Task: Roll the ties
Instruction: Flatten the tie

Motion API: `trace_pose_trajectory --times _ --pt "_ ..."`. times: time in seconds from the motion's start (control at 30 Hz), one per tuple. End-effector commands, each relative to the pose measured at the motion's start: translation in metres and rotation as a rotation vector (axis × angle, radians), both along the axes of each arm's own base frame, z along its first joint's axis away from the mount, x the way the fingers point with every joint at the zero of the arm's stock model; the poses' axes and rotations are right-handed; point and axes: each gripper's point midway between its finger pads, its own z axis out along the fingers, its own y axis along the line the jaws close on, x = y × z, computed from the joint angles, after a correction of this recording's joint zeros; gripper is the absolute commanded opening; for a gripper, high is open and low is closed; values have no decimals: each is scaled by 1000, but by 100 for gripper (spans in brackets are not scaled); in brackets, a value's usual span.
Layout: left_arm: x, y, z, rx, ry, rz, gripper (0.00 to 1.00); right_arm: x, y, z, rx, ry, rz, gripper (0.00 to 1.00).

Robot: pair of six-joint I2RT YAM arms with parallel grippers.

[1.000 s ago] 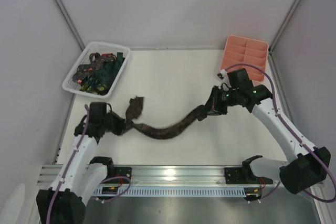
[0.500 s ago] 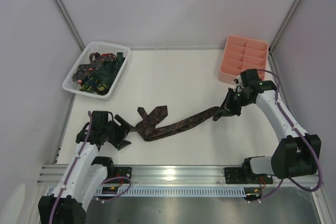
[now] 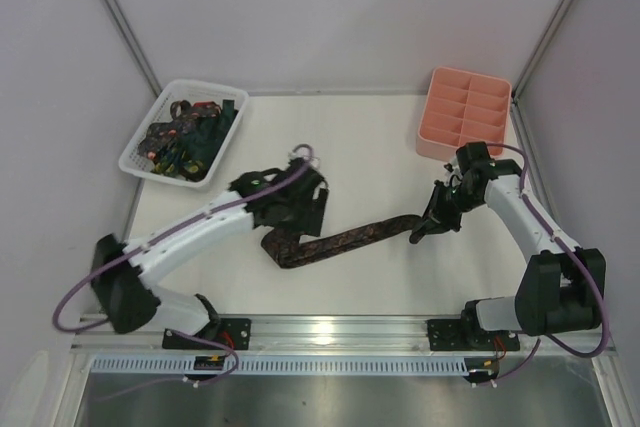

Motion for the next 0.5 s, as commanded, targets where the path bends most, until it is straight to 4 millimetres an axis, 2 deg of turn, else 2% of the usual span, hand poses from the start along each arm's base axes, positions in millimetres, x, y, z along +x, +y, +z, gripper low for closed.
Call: trace_pose_trajectory --times 0.0,0.07,0.27,0.4,0.47 --pt "-3 14 -21 381 -23 -177 81 8 3 13 34 -41 12 7" --pt "2 1 -35 479 -15 -225 81 8 4 15 45 -48 10 7" --pt "13 8 -61 704 30 -246 81 11 4 17 62 -54 1 7" --pt "13 12 -81 750 49 -258 79 13 6 18 80 -61 -2 8" --pt "13 13 -89 762 56 -265 74 13 6 18 80 -62 -1 8"
